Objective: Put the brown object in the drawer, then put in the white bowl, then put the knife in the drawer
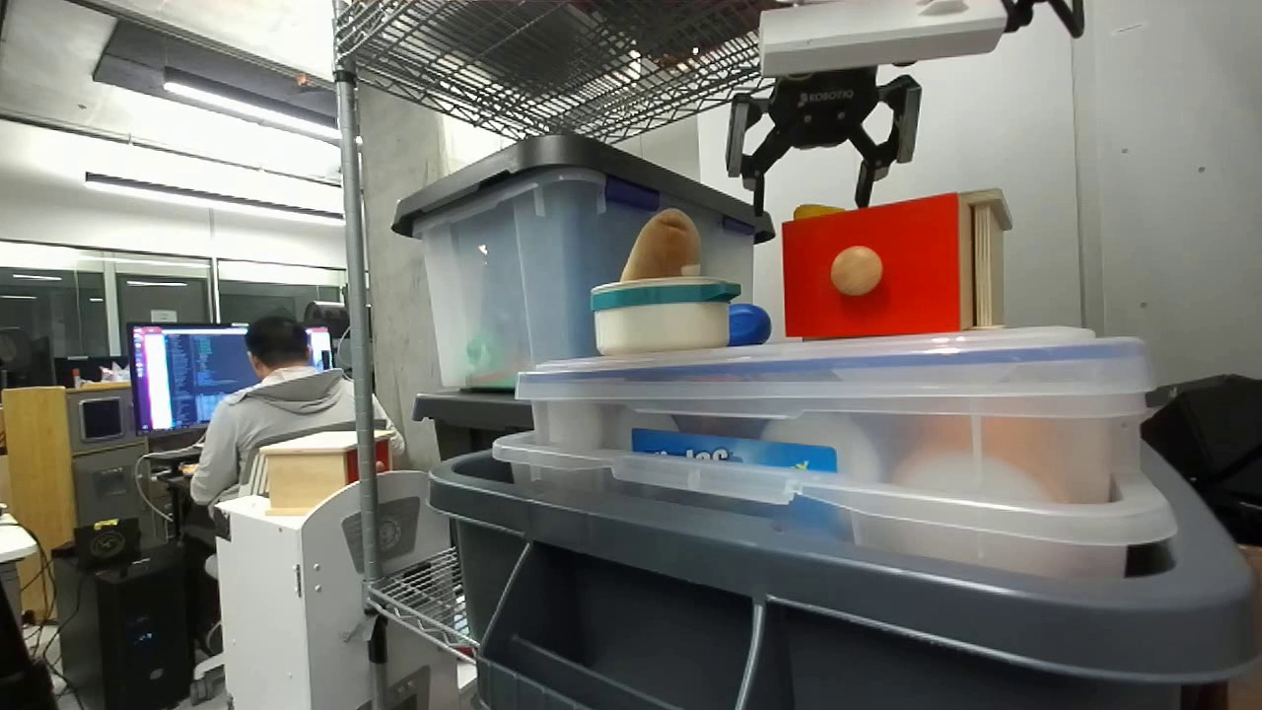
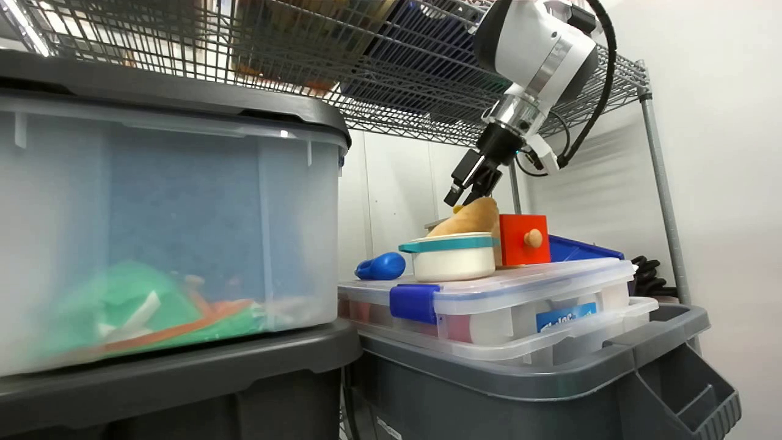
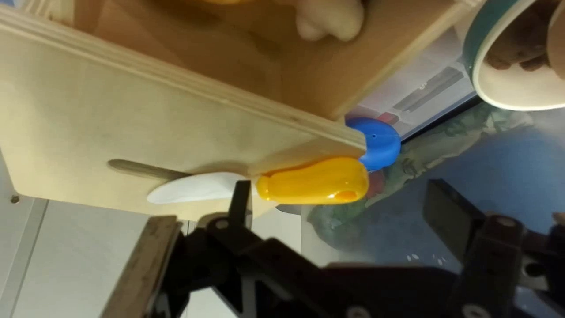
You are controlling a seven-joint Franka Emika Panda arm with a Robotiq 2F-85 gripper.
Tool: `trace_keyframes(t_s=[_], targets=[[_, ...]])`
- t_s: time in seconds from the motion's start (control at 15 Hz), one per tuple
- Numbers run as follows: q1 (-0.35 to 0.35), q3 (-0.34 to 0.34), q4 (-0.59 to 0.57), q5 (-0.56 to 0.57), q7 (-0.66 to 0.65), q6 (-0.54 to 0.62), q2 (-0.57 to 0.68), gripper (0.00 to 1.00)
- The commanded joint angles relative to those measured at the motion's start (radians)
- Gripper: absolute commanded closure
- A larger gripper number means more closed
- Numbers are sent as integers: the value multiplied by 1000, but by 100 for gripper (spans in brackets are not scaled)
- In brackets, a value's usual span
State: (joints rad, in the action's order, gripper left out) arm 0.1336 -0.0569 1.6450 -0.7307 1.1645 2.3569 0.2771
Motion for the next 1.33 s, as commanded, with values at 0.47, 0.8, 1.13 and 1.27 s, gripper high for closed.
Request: trace_keyframes(t_s=[0.47,0.8,1.13,1.27], targets=[[29,20,-22,16,-13,14,18,13],[34,20,-24,17,-13,23,24,53],[36,22,-23,17,-11,34,24,91],[37,23,-23,17,-10,33,26,92]])
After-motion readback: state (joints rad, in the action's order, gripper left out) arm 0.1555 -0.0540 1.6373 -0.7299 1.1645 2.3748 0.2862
